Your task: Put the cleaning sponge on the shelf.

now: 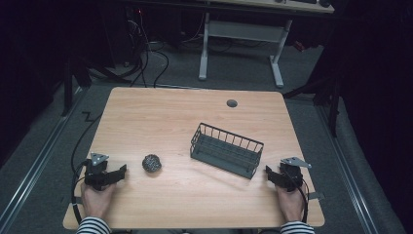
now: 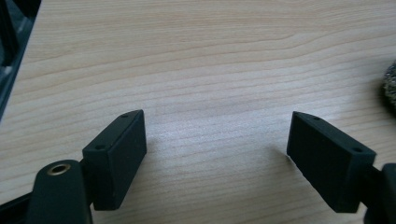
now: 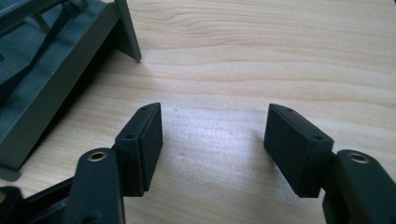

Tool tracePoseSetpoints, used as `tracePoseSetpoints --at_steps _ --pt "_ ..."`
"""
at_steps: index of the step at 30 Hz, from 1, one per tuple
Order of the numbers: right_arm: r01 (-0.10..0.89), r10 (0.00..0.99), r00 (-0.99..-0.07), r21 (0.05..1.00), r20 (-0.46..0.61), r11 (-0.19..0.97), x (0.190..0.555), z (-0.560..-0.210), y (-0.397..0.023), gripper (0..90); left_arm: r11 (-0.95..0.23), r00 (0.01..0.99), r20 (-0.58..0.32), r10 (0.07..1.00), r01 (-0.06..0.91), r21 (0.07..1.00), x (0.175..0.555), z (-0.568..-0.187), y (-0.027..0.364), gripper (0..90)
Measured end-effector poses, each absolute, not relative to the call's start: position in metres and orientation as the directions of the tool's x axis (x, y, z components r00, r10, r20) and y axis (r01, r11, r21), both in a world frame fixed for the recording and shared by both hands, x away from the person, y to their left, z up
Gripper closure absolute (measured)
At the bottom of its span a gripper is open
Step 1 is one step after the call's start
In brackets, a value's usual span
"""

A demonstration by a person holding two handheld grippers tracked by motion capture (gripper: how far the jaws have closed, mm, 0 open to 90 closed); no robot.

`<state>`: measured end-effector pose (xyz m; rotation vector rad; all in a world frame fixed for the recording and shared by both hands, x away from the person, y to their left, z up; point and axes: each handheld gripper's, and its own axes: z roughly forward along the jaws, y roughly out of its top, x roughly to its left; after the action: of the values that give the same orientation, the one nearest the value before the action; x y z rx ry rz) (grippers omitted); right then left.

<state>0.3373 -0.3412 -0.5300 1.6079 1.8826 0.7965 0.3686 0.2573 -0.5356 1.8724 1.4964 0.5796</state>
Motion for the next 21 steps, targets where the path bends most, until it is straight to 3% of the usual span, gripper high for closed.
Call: tracePoseSetpoints --at_steps 21 --pt "0.675 0.99 -0.143 0.73 -0.017 0.11 0.338 -0.53 -0.341 36.3 -0.224 0.46 -0.113 0.881 0.614 0.757 0.339 -0.5 0.225 17.9"
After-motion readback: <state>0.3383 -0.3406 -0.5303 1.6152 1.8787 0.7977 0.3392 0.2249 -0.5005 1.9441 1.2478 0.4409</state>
